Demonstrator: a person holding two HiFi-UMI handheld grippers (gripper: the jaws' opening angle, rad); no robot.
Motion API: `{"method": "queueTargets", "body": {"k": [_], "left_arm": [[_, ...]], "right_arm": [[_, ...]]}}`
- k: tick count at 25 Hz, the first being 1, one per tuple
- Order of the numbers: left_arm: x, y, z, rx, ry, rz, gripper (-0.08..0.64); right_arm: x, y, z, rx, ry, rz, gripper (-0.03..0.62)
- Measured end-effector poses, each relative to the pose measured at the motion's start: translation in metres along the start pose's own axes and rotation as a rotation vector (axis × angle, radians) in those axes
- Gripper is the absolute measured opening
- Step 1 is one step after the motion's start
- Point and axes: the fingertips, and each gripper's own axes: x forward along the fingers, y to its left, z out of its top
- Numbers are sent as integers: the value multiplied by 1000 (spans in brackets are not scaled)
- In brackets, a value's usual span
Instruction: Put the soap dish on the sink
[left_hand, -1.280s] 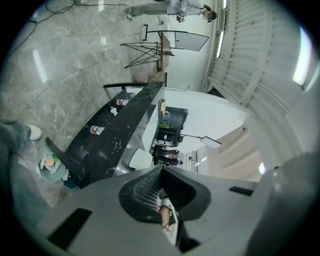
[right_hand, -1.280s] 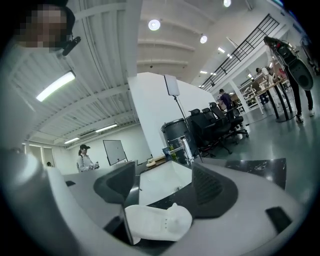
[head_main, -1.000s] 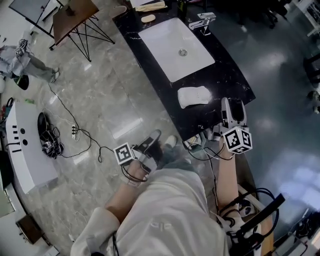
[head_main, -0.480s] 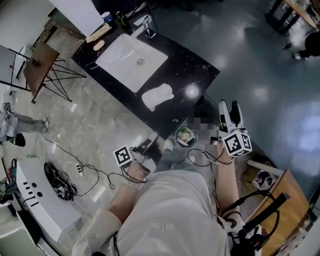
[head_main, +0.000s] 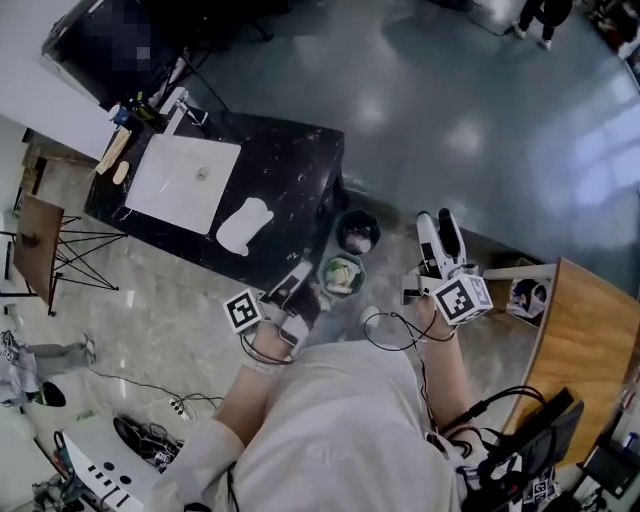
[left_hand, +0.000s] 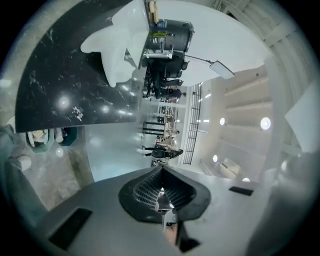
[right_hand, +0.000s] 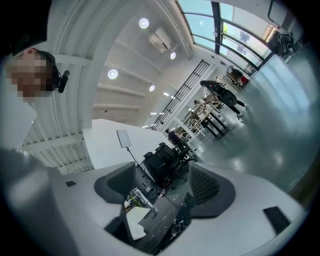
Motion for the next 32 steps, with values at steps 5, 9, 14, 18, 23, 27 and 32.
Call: {"method": "queueTargets", "body": {"k": [5,9,14,18,23,27,32], "left_arm": [[37,3,-30,-8,135,1,7],[54,6,-43,-6,218,-6,6],[70,7,-54,-1,294,-11,6],[82,5,-65,4,347,-13,8],[92,3,-75,-1,395,-15,8],[98,4,-83,-2,431,-11,8],[105,2,-94,3,462,-11,7]], "right_arm": [[-40,-16,13,67,-48,-59,337],[-59,-22,1,165,-61,-80,337],[-68,-18,-12,279,-83,-68,336],[-77,-15,-11,372,-113,-45,309],[-89,-15,-10,470,-162,-23,160],[-95,-15,-15,486,-159,-20,117],[-101,-17,-15,495,-150,-16,86]]}}
